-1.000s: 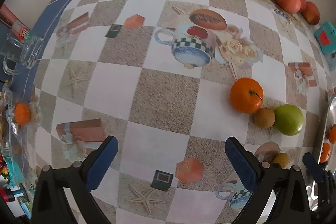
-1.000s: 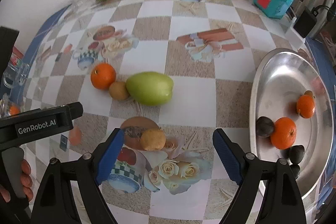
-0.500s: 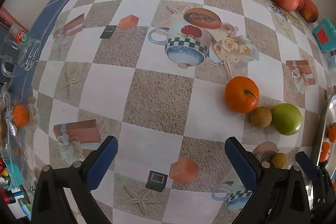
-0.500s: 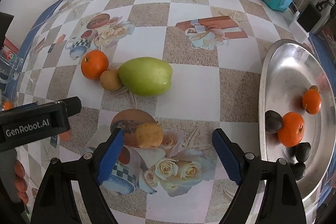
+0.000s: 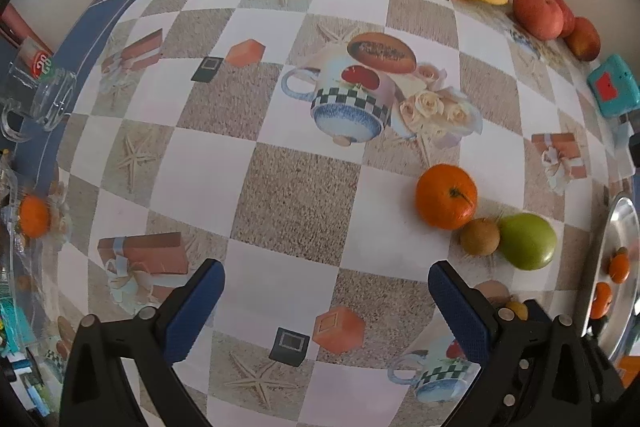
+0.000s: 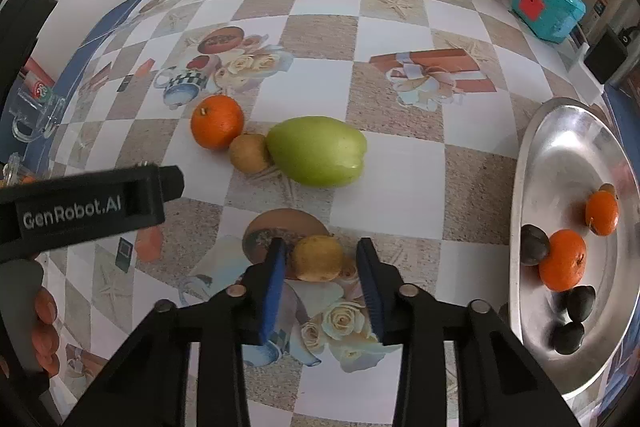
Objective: Organize fruits
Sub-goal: 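Grasp a brown kiwi with the right tool while the left tool grasps a tangerine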
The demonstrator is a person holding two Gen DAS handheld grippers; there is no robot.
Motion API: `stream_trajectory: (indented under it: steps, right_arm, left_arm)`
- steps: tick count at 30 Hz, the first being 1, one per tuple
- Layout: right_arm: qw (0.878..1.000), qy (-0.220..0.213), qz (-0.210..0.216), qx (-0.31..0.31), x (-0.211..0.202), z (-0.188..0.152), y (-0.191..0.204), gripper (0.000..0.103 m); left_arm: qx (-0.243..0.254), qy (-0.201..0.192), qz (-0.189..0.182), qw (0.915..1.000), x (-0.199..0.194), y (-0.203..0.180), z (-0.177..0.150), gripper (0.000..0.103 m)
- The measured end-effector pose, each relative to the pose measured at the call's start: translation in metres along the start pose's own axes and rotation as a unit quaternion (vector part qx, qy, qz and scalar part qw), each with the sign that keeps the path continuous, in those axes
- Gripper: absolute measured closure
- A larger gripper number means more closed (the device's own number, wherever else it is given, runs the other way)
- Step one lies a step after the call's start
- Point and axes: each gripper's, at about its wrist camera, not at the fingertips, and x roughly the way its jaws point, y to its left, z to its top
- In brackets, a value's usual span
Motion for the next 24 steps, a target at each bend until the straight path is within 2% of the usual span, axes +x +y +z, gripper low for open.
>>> stream_trajectory:
  steps: [4,8,10,12,14,18,21,24]
  right_arm:
    - [1.0,-0.003,0.002,-0.002,-0.002,0.0,0.001,0.075]
    - [1.0,-0.007,0.011,-0.001,-0.005,0.0,0.0,0.075]
    - [1.0,-0.015,0.016,0.001,-0.01,0.001,0.0,0.075]
    - [1.0,-0.023,0.017,0.0,-0.015,0.002,0.0,0.075]
    - [0.999,-0.03,0.018,0.003,-0.019,0.003,-0.002,0.075]
    - [0.999,-0.035,0.019,0.009,-0.024,0.003,-0.006,0.075]
    - [0.999,-0.038,0.019,0.011,-0.026,0.004,-0.008,0.076]
    - [0.999,-0.041,0.021,0.013,-0.028,0.003,-0.01,0.076]
  left_arm:
    - [-0.007,-0.016,-0.019,0.9997,-0.009,0.001,0.005,0.0]
    - [-0.015,-0.03,-0.04,0.9987,-0.016,0.0,0.008,0.002]
    - [-0.022,-0.039,-0.058,0.9973,-0.019,0.0,0.009,0.007]
    - [-0.027,-0.045,-0.077,0.9956,-0.019,0.0,0.01,0.018]
    - [-0.028,-0.052,-0.094,0.9938,-0.02,-0.001,0.013,0.022]
    - [-0.035,-0.058,-0.133,0.9887,-0.018,-0.006,0.016,0.041]
    - [-0.034,-0.064,-0.155,0.9853,-0.015,-0.012,0.014,0.047]
    - [-0.027,-0.067,-0.158,0.9848,-0.013,-0.018,0.015,0.053]
